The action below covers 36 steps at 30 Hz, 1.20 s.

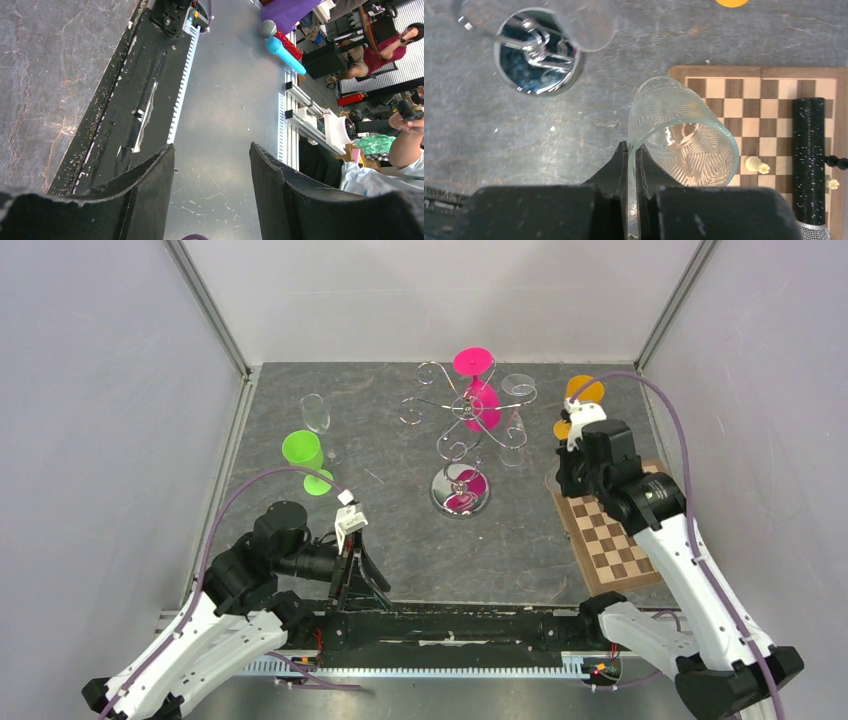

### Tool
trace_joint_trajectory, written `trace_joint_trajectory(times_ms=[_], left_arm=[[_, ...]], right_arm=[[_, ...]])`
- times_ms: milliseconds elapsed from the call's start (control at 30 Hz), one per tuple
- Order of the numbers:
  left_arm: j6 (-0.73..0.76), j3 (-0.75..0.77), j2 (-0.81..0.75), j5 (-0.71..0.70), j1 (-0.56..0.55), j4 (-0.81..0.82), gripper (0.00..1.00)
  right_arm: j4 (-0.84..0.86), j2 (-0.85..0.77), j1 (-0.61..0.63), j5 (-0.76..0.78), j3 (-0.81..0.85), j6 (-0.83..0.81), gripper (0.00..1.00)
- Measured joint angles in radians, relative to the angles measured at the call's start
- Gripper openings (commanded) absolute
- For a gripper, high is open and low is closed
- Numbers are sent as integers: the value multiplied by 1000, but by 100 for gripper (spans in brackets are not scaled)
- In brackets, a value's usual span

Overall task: Take the wine glass off the wine glass rack
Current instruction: Place the wine glass at the center of the board.

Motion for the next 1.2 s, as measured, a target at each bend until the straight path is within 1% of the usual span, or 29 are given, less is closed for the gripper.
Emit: trace_joint_trajectory(times_ms=[200,267,367,567,833,1200], left_arm=[[0,-2,6,-32,0,-1,62],[0,-3,-5,-38,0,-1,62],[0,-3,-26,-51,0,0,62],[0,-3,-19,-56,0,-1,62],[0,-3,3,-56,0,-1,62],[0,-3,3,-75,0,-1,61]], right_arm=[[76,92,-231,-95,22,-40,0],[107,129,-293,-121,26,-48,0],[143,190,-354,-151,32,-51,0],[190,288,-418,-171,76,-51,0],[249,407,-494,-131,161,-51,0],[329,540,-581,-109,178,-28,0]])
